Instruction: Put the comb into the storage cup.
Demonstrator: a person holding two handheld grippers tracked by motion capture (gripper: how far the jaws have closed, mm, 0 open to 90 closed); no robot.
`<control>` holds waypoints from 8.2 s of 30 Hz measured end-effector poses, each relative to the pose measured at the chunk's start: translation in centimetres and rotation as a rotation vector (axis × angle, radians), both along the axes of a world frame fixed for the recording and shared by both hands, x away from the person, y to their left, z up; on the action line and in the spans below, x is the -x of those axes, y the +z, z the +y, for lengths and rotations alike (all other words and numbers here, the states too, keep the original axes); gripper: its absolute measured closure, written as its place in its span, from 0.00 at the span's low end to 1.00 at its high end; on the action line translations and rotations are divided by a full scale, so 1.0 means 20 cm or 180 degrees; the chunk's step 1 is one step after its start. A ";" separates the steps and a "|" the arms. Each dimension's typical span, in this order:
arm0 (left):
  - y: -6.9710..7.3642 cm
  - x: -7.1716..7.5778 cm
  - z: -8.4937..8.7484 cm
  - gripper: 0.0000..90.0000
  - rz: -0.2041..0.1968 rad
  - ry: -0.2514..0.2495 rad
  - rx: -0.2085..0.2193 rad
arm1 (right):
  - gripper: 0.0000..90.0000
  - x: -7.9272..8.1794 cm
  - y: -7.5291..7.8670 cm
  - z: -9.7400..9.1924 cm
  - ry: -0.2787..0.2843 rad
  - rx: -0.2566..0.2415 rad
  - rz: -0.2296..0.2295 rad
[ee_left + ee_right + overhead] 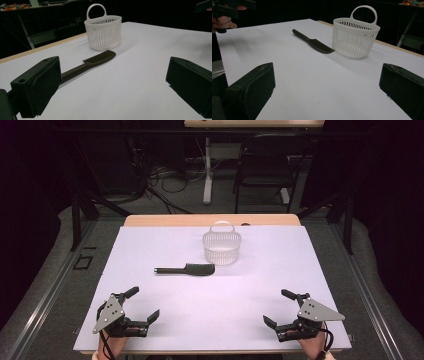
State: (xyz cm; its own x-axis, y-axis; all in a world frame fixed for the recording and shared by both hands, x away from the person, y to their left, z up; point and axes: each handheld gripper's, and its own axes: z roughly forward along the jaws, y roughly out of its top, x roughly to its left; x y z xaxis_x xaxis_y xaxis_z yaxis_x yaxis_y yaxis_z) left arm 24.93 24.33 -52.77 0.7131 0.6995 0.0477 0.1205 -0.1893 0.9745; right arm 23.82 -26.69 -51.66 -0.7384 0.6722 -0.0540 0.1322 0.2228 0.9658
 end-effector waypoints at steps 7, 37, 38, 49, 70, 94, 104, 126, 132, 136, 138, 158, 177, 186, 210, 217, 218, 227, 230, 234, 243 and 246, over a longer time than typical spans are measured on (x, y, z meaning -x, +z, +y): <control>0.01 -0.02 -0.01 0.00 0.0016 0.0000 -0.0039 | 0.00 -0.01 -0.01 0.00 -0.0007 -0.0013 -0.0008; 0.06 -0.22 -0.09 0.00 0.0357 -0.0040 -0.0460 | 0.00 -0.02 -0.01 0.01 -0.0011 0.0017 0.0021; 0.06 -0.22 -0.09 0.00 0.0357 -0.0035 -0.0467 | 0.00 -0.02 -0.01 0.01 -0.0011 0.0017 0.0021; 0.07 -0.29 -0.12 0.00 0.0491 -0.0071 -0.0537 | 0.00 -0.03 -0.01 0.01 0.0015 0.0022 0.0004; 0.07 -0.43 -0.13 0.00 0.0561 -0.0084 -0.0529 | 0.00 -0.03 -0.02 0.01 0.0003 0.0036 0.0025; 0.09 -0.56 -0.14 0.00 0.0566 -0.0083 -0.0612 | 0.00 -0.03 -0.02 0.01 0.0010 0.0045 0.0050; 0.10 -0.58 -0.15 0.00 0.0552 -0.0056 -0.0723 | 0.00 -0.03 -0.02 0.01 0.0007 0.0062 0.0035; 0.18 -0.67 -0.17 0.00 0.0512 -0.0151 -0.1269 | 0.00 -0.03 -0.02 0.01 0.0008 0.0052 0.0070; 0.22 -0.70 -0.19 0.00 0.0509 -0.0223 -0.1385 | 0.00 -0.03 -0.02 0.01 0.0007 0.0052 0.0075; 0.24 -0.73 -0.20 0.00 0.0524 -0.0252 -0.1448 | 0.00 -0.03 -0.02 0.01 0.0011 0.0052 0.0079; 0.25 -0.74 -0.21 0.00 0.0533 -0.0284 -0.1507 | 0.00 -0.03 -0.02 0.01 0.0012 0.0051 0.0079; 0.31 -0.80 -0.27 0.00 0.0565 -0.0444 -0.1828 | 0.00 -0.04 -0.02 0.01 0.0021 0.0048 0.0095; 0.24 -0.88 -0.31 0.00 0.0655 -0.0666 -0.2217 | 0.00 -0.04 -0.03 0.01 0.0035 0.0058 0.0109; 0.19 -0.93 -0.33 0.00 0.0689 -0.0747 -0.2403 | 0.00 -0.04 -0.03 0.01 0.0047 0.0050 0.0117; 0.18 -1.05 -0.43 0.07 0.0824 -0.1185 -0.3052 | 0.00 -0.04 -0.03 0.01 0.0064 0.0046 0.0142; 0.15 -1.07 -0.46 0.26 0.0917 -0.1316 -0.3266 | 0.00 -0.05 -0.03 0.01 0.0068 0.0047 0.0143; 0.14 -1.07 -0.47 0.30 0.0916 -0.1314 -0.3325 | 0.00 -0.05 -0.03 0.01 0.0068 0.0049 0.0140; 0.12 -1.10 -0.52 0.54 0.0983 -0.1523 -0.3698 | 0.00 -0.05 -0.03 0.01 0.0074 0.0061 0.0152; 0.12 -1.11 -0.54 0.58 0.1055 -0.1586 -0.3770 | 0.00 -0.05 -0.04 0.01 0.0074 0.0063 0.0147; 0.11 -1.12 -0.56 0.63 0.1113 -0.1647 -0.3836 | 0.00 -0.05 -0.04 0.01 0.0075 0.0068 0.0155; 0.07 -1.16 -0.59 0.69 0.1308 -0.1813 -0.3981 | 0.00 -0.05 -0.04 0.00 0.0073 0.0067 0.0162; 0.07 -1.17 -0.60 0.71 0.1335 -0.1882 -0.4026 | 0.00 -0.05 -0.04 0.00 0.0064 0.0075 0.0165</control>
State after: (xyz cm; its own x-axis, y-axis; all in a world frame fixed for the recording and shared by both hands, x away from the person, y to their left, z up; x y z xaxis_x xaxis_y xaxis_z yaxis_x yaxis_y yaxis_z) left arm 48.35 12.28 -51.44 0.9922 -0.0453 0.1163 -0.0498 -0.9981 0.0365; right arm 24.84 -26.60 -52.41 -0.7539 0.6563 -0.0310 0.1773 0.2486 0.9522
